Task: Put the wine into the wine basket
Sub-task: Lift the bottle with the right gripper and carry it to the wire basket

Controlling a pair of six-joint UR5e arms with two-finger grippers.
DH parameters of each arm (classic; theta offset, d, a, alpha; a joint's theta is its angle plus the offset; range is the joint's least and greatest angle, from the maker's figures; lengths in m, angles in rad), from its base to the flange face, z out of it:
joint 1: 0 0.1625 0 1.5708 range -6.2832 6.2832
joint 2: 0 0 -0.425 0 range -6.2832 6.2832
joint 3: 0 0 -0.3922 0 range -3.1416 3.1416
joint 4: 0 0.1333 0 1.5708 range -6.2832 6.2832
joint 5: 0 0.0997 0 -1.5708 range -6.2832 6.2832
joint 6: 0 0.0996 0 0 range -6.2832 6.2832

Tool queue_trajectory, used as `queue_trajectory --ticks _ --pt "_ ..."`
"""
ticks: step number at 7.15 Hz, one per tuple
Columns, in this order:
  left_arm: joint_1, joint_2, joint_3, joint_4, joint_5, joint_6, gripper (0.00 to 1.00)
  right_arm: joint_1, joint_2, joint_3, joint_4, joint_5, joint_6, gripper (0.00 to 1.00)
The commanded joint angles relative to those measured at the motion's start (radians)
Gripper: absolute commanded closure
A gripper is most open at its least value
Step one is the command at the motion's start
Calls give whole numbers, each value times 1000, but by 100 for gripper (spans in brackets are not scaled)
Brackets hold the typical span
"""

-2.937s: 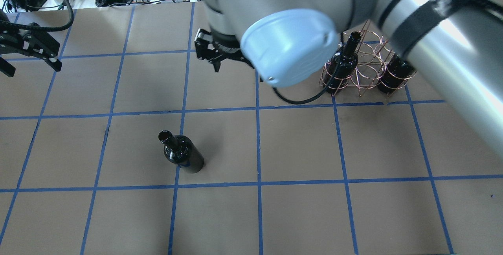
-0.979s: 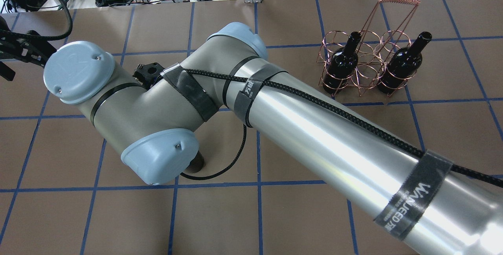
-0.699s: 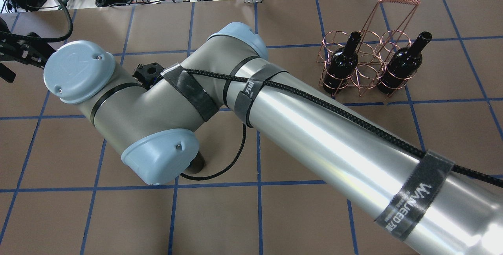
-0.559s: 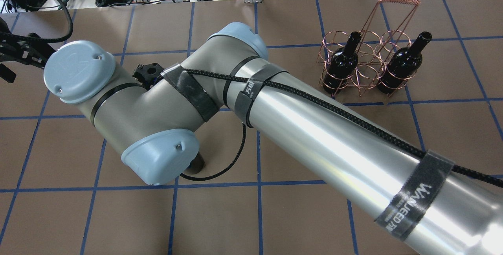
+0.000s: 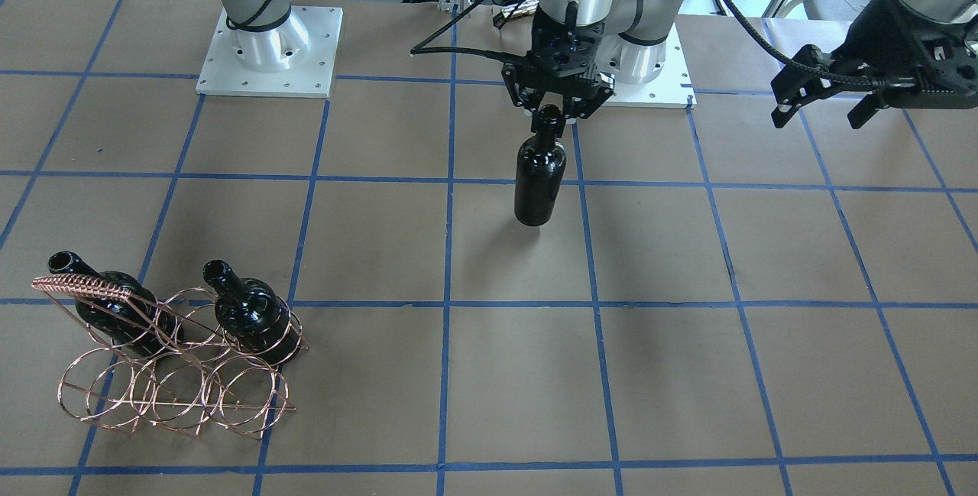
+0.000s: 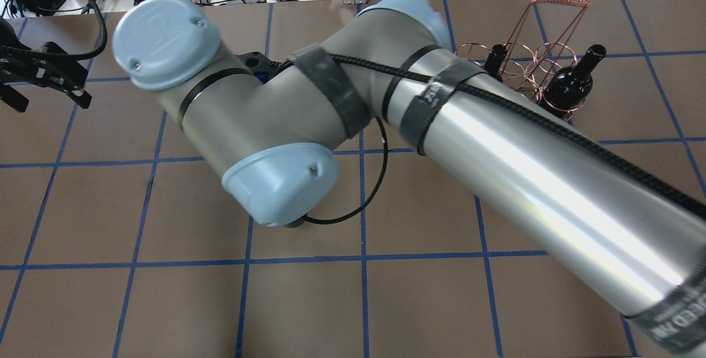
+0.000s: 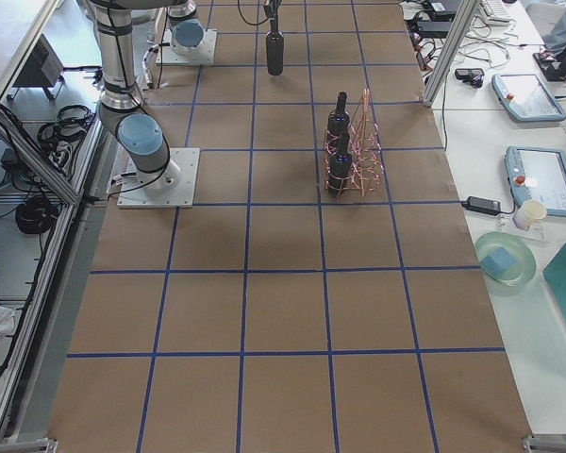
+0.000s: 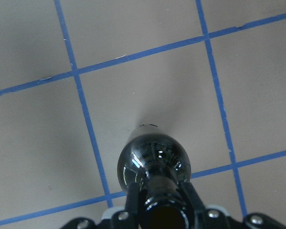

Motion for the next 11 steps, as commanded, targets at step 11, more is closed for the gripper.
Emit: queue_trajectory --ticks 11 --pt "-331 -1 -7 73 2 -289 0 -863 -220 -30 255 41 -1078 91"
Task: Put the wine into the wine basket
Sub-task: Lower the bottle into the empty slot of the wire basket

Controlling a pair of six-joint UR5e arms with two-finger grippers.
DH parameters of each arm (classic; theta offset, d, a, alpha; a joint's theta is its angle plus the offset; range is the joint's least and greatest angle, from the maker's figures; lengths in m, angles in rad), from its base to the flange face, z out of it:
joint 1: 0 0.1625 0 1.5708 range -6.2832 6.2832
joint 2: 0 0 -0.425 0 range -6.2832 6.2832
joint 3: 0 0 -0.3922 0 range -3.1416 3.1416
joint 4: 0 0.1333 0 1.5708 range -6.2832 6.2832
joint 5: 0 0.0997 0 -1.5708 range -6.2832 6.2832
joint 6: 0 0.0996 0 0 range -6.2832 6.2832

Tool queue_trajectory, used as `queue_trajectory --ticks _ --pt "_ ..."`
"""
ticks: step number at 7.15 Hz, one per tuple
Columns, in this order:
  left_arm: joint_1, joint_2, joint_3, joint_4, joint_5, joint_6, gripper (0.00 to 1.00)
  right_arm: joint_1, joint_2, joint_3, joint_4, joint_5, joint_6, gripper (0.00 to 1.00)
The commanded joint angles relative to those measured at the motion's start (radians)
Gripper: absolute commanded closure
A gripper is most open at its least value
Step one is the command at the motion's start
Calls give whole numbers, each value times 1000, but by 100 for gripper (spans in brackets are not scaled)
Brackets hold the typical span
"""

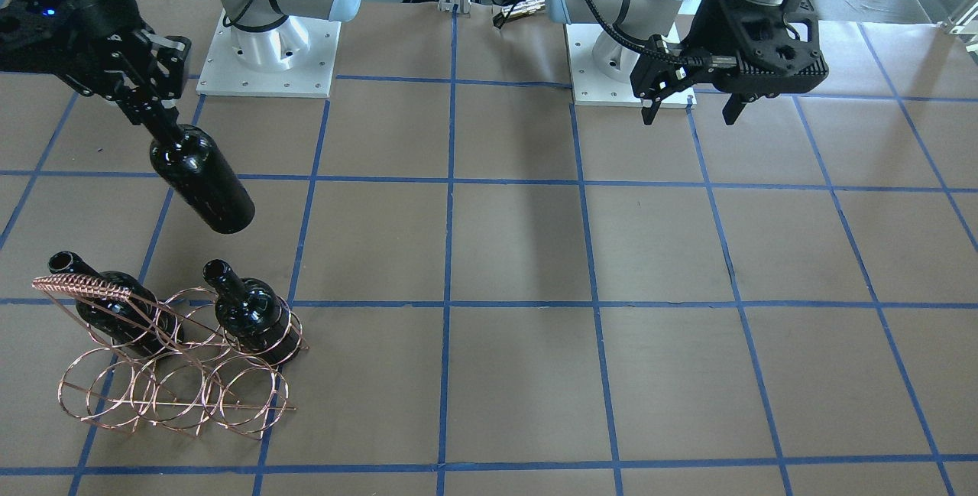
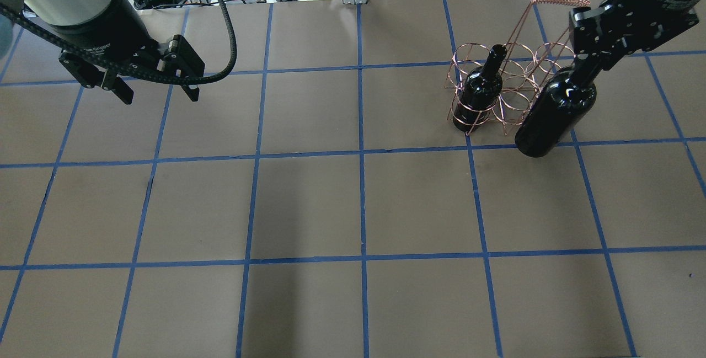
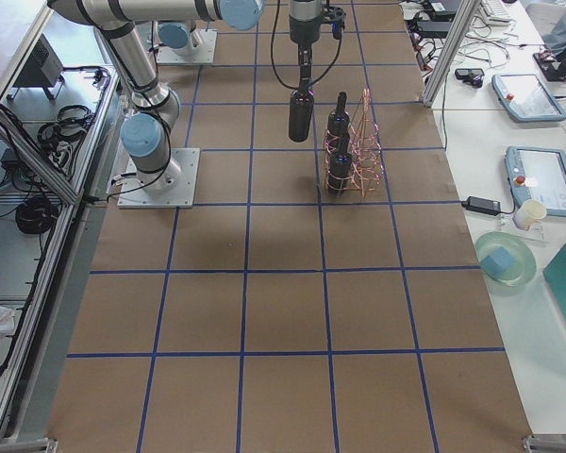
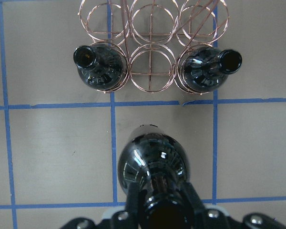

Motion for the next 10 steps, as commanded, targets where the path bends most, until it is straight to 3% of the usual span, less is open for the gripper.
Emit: queue_trajectory --ticks 1,5,10 --pt "-4 0 -2 28 -1 19 0 -11 122 -121 12 16 -16 91" --pt "-15 16 -7 14 -3 5 0 -8 199 -125 -109 28 -48 92" --pt "-10 16 -28 23 5 9 0 -8 218 -120 -143 31 -64 92"
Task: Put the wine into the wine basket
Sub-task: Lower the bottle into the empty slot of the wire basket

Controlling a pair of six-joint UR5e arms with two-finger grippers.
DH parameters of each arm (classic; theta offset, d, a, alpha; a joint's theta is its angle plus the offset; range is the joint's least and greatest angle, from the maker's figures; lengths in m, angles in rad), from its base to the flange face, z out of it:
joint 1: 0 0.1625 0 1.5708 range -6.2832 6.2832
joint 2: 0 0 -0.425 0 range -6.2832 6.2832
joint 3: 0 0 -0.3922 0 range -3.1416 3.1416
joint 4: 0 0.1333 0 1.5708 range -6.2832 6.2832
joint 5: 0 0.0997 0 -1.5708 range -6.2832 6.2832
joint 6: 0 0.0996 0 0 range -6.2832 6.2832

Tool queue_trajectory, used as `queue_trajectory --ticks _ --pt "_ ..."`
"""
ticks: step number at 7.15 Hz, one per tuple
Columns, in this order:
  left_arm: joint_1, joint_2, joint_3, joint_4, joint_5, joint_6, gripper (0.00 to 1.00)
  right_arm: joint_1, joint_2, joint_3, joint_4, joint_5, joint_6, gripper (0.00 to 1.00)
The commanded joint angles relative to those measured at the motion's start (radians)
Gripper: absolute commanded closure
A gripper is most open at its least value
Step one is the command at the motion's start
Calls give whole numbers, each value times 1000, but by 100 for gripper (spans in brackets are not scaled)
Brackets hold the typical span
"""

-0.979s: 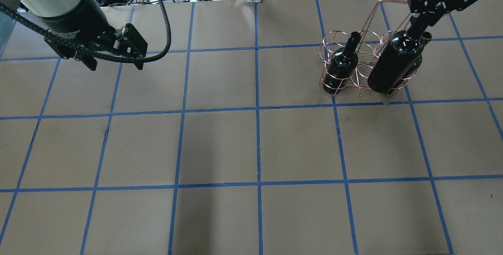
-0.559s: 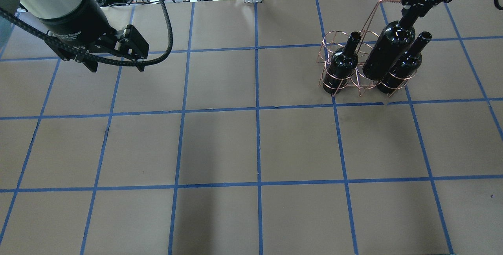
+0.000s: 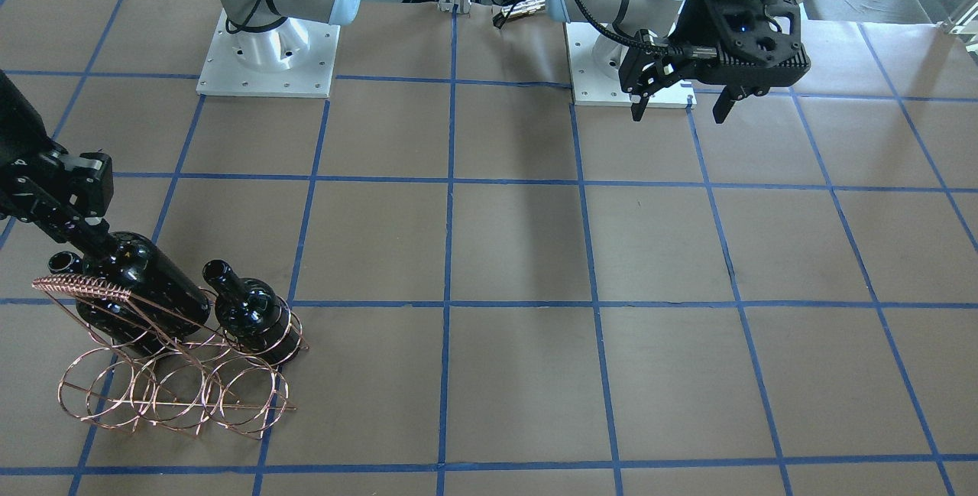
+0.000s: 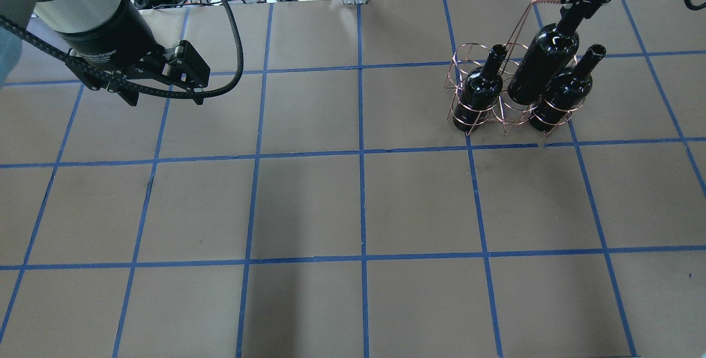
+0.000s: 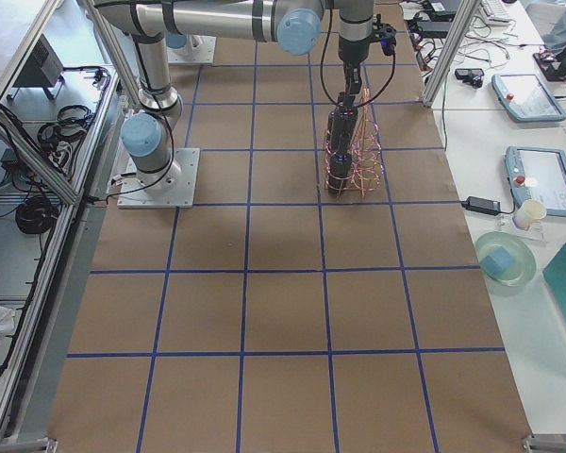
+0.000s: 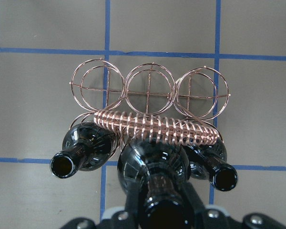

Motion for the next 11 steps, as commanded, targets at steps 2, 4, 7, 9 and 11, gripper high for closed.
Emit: queue_trajectory --ticks 2,4,7,9,11 --pt "0 0 -4 0 9 6 0 0 28 29 -16 -2 -13 92" --pt "0 2 -2 0 12 6 0 0 79 68 -112 -2 -13 91" --pt "2 2 -2 0 14 8 0 2 96 82 -116 -8 -11 81" --pt "0 2 -2 0 -2 13 0 6 87 82 -145 0 -1 8" --pt "2 2 -2 0 6 13 0 9 23 79 -125 0 2 1"
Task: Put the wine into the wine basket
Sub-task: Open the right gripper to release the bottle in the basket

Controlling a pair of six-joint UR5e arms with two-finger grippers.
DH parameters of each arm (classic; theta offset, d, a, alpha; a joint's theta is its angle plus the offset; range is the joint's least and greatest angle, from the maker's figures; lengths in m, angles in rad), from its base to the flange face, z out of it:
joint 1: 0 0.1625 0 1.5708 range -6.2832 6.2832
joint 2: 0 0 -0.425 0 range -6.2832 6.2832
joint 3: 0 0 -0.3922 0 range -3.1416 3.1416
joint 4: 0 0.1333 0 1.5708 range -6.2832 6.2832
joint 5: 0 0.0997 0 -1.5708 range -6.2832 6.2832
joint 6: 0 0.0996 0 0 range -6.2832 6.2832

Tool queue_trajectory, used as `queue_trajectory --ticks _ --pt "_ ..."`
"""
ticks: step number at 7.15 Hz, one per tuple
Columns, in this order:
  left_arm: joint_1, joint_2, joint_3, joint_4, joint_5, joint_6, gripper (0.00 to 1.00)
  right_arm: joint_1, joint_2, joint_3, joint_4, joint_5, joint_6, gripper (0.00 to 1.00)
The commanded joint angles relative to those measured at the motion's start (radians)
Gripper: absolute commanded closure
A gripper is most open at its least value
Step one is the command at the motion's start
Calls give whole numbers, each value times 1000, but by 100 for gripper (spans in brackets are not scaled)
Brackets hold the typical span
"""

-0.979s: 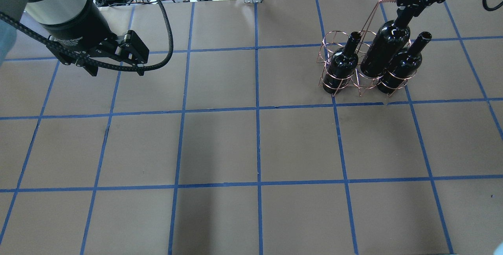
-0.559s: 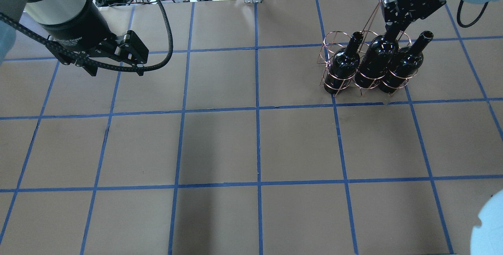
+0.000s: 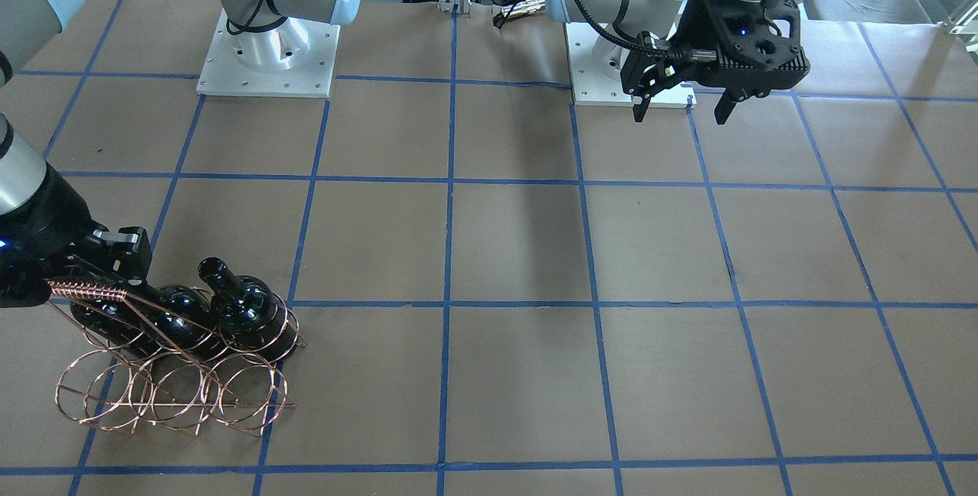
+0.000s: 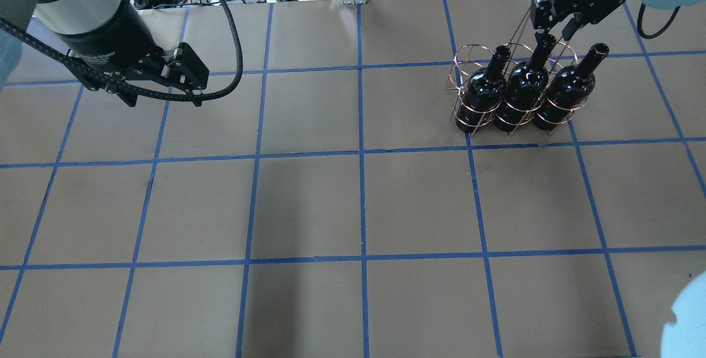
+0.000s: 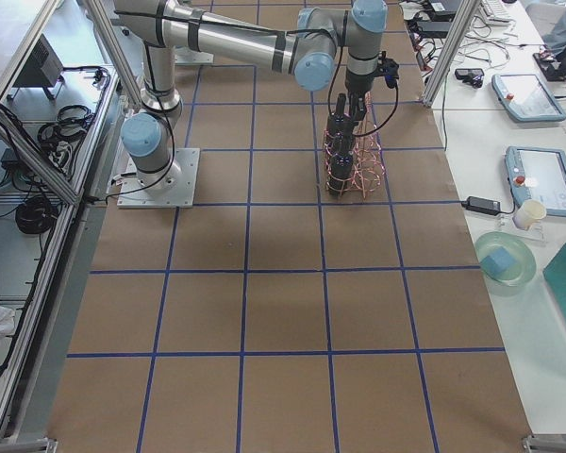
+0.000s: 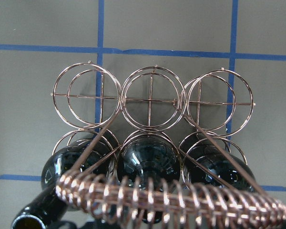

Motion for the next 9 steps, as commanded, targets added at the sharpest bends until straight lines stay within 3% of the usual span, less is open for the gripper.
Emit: queue_trajectory --ticks 1,4,6,9 --pt "-1 0 -2 -3 -2 0 0 8 -116 -9 90 0 9 1" --pt "-2 0 -2 -5 -8 0 0 80 -260 23 255 -17 111 1" --pt "-4 5 -2 -8 -5 2 0 149 -410 205 252 -15 235 2" --pt "-2 5 -2 -12 3 0 0 151 -417 229 209 -15 248 0"
